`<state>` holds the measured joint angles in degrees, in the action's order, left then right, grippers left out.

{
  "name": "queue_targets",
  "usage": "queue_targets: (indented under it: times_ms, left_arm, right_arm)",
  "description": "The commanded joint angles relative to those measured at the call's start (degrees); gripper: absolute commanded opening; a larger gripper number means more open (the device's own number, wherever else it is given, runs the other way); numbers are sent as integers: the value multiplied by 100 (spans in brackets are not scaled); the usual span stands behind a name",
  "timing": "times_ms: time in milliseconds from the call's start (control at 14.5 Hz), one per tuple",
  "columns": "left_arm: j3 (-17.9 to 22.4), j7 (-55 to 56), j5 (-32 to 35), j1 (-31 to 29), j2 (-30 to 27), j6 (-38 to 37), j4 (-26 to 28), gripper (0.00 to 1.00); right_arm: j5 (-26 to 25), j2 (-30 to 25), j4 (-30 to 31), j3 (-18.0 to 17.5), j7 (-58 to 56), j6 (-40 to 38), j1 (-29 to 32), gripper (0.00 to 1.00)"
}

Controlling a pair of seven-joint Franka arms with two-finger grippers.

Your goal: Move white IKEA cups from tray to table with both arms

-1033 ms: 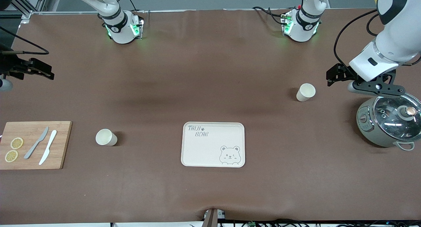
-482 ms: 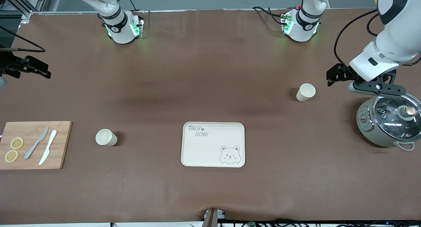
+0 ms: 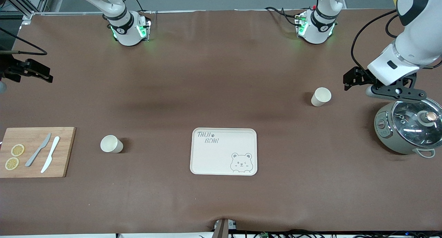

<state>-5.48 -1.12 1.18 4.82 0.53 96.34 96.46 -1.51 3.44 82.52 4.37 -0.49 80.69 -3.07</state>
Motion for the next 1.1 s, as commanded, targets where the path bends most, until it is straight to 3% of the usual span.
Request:
queue_targets:
  times_ms: [0,344,620,1033]
  left_arm:
    - [12,-108,-100,-34,35,-124,-118,100]
    - [12,-108,-100,-34,35,-116,-118,100]
    - [21,-108,-100,-34,35,-116,-109,100]
    - [21,-108,-100,-77,35,-116,-109,100]
  right_arm:
    - [-24,-19,-17,-41,76,16,70,100]
    - [124,-19,9,-32,84,191,149,100]
    - [1047,-10,106,-41,58,447,842,100]
    - [1004,-2,132,-50,40,658,791,100]
